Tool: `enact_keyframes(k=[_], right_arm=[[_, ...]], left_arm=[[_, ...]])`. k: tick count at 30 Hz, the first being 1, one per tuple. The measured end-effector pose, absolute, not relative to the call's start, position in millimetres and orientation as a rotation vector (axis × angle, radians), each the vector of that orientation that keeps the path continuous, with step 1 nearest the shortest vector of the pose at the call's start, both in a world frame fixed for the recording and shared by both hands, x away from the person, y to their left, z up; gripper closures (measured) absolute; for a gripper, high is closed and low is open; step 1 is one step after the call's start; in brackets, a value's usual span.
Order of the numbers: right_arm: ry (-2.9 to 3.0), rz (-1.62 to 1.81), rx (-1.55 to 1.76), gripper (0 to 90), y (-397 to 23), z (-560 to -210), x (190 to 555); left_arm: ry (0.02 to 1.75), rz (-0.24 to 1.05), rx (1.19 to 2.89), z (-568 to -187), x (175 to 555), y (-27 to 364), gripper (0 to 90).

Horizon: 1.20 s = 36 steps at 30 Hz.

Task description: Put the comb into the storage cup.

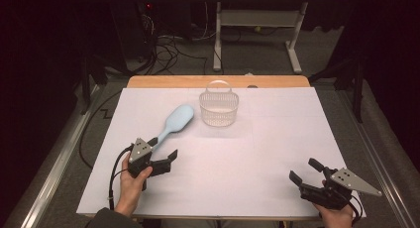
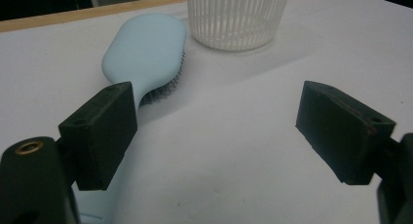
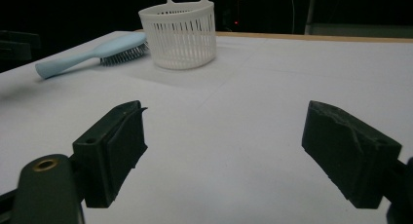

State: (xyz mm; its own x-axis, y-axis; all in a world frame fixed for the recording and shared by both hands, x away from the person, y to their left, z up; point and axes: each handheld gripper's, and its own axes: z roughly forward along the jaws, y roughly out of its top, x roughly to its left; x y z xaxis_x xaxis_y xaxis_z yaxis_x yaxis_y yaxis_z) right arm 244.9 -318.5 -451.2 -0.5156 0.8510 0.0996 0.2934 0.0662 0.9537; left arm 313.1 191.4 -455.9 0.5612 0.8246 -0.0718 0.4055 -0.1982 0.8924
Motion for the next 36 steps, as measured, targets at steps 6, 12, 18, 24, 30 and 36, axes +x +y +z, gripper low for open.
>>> enact_keyframes(k=[6,12,18,24,30,36], right_arm=[[1.854,1.465,1.137,16.4,-319,-451,245],[1.840,1.461,1.131,16.4,-319,-451,244],[1.842,1.458,1.130,16.4,-318,-451,244],[1.843,1.454,1.124,16.4,-318,-451,244],[1.836,1.476,1.145,16.4,-319,-450,244],[1.842,1.476,1.146,16.5,-319,-450,245]], left_arm=[[1.017,0.530,1.809,-454,318,189,16.0],[1.016,0.529,1.807,-451,323,186,16.0],[1.031,0.522,1.817,-451,327,183,15.9],[1.038,0.530,1.856,-446,332,181,15.8],[1.051,0.535,1.909,-439,341,179,16.3],[1.076,0.527,1.956,-434,351,180,16.3]])
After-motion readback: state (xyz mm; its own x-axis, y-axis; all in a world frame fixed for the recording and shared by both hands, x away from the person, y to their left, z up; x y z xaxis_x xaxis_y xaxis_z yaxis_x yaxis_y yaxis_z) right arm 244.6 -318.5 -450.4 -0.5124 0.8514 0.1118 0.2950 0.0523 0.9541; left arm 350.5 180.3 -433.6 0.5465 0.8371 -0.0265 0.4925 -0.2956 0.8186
